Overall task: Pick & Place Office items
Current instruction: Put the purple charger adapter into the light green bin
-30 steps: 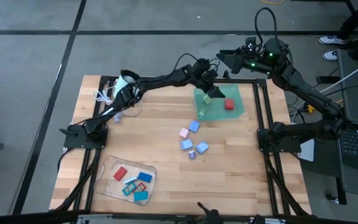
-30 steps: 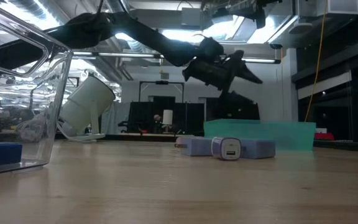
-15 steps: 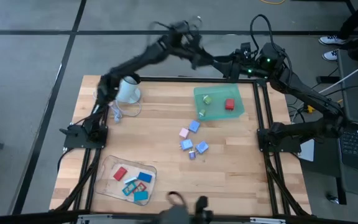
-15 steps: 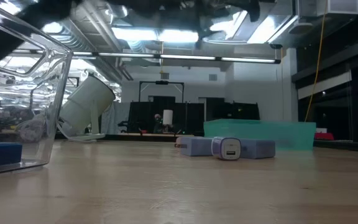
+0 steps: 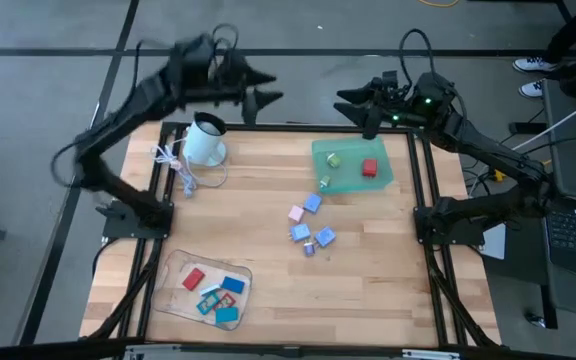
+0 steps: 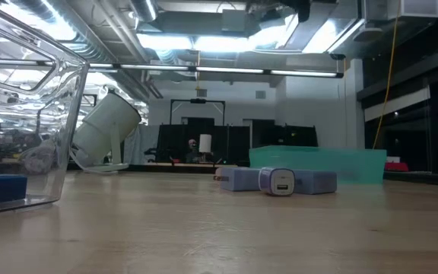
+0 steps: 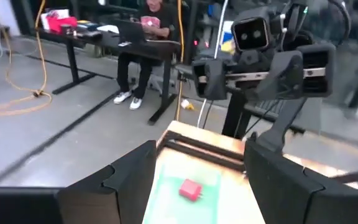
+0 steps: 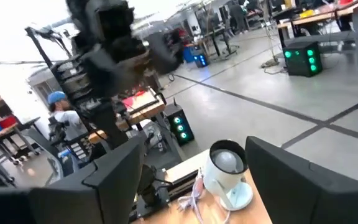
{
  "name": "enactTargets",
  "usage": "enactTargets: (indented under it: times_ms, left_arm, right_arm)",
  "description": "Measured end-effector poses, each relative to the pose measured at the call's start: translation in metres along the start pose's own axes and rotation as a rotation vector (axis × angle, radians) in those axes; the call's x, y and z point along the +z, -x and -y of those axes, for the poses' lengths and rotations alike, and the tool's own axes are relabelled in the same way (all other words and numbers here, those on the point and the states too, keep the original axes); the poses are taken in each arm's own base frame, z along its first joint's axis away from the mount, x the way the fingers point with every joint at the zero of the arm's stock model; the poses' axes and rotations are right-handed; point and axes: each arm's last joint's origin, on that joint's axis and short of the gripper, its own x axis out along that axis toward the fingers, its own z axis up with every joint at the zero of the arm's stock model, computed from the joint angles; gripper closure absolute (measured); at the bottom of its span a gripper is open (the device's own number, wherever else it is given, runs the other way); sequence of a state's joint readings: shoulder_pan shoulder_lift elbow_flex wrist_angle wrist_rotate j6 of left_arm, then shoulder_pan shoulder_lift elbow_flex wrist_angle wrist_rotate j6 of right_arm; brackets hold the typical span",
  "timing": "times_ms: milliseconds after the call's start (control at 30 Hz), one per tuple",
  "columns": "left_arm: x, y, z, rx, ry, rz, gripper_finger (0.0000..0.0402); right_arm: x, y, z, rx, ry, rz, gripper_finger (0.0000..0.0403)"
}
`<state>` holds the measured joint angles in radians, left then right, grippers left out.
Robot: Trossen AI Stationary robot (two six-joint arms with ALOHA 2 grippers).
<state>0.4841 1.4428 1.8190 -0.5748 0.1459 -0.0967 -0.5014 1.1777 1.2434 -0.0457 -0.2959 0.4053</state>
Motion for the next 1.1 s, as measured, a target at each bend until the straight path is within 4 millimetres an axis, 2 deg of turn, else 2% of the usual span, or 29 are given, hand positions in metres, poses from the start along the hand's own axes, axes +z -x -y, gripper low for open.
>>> enactTargets:
  times_ms: [67,167,333,433,533,633,867,1100]
  left_arm:
    - [-0.033,0.0,0.007,0.013,0.083,0.05,0.0165]
    - [-0.096,-0.002,0.012,0.041,0.248,0.135,0.0165]
    - [-0.193,0.011,0.018,0.154,0.458,0.104,0.0167]
    - [-0.23,0.019,0.025,0.192,0.524,0.053,0.0167]
    - [-0.249,0.024,0.029,0.209,0.556,0.031,0.0167]
    - [-0.259,0.025,0.028,0.223,0.569,0.011,0.0167]
    - [-0.259,0.024,0.028,0.187,0.574,0.012,0.0167]
    - [-0.26,0.023,0.027,0.074,0.529,-0.051,0.0167]
  right_arm:
    - [-0.009,-0.008,0.0,-0.031,0.003,-0.038,0.0117]
    - [-0.027,-0.022,0.002,-0.115,0.002,-0.13,0.0117]
    - [-0.067,-0.032,-0.001,-0.262,0.034,-0.385,0.0117]
    - [-0.092,-0.034,-0.008,-0.282,0.084,-0.572,0.0117]
    - [-0.114,-0.039,-0.014,-0.287,0.093,-0.712,0.0117]
    - [-0.134,-0.046,-0.02,-0.305,0.014,-0.804,0.0117]
    - [-0.18,-0.063,-0.046,-0.375,-0.211,-0.911,0.0117]
    - [-0.228,-0.066,-0.084,-0.503,-0.403,-0.973,0.0117]
